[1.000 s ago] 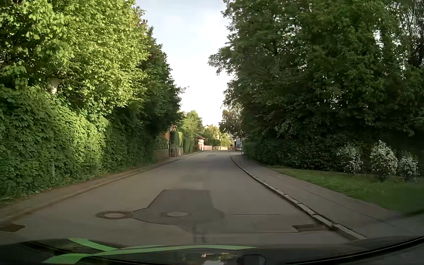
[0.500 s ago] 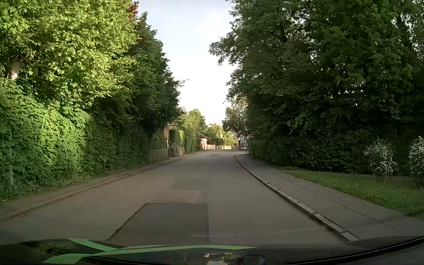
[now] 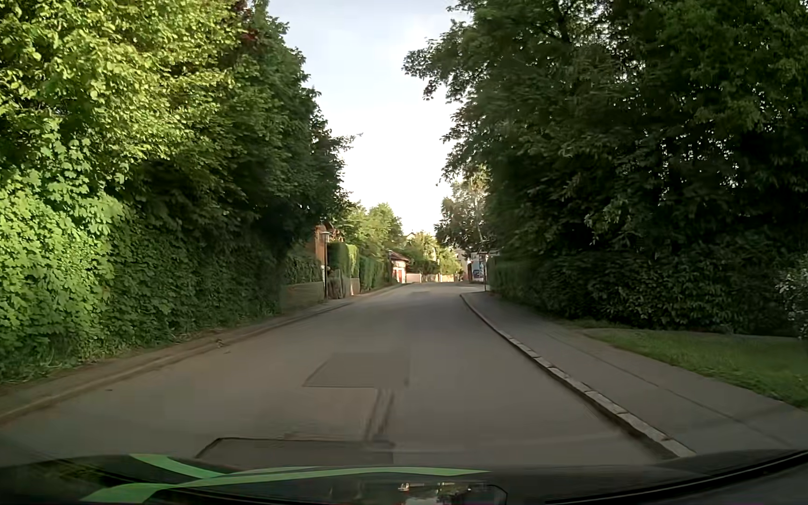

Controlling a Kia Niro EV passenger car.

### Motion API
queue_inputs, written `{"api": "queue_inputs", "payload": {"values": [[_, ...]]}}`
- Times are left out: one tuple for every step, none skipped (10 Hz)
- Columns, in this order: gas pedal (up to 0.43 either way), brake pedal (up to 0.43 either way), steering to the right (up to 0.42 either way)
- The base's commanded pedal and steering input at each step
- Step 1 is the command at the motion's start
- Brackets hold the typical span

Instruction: Follow the waypoints while adhering to traffic rules and regulations

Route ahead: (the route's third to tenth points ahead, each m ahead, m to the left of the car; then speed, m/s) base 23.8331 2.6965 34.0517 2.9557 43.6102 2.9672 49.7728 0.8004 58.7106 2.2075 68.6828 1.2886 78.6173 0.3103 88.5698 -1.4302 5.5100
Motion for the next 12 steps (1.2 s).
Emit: {"api": "queue_inputs", "payload": {"values": [[0.02,0.0,-0.026],[0.02,0.0,-0.022],[0.02,0.0,-0.02],[0.02,0.0,-0.02],[0.02,0.0,-0.02],[0.02,0.0,-0.02],[0.02,0.0,-0.019],[0.02,0.0,-0.018],[0.02,0.0,-0.014],[0.02,0.0,-0.009],[0.02,0.0,-0.007],[0.02,0.0,-0.006]]}}
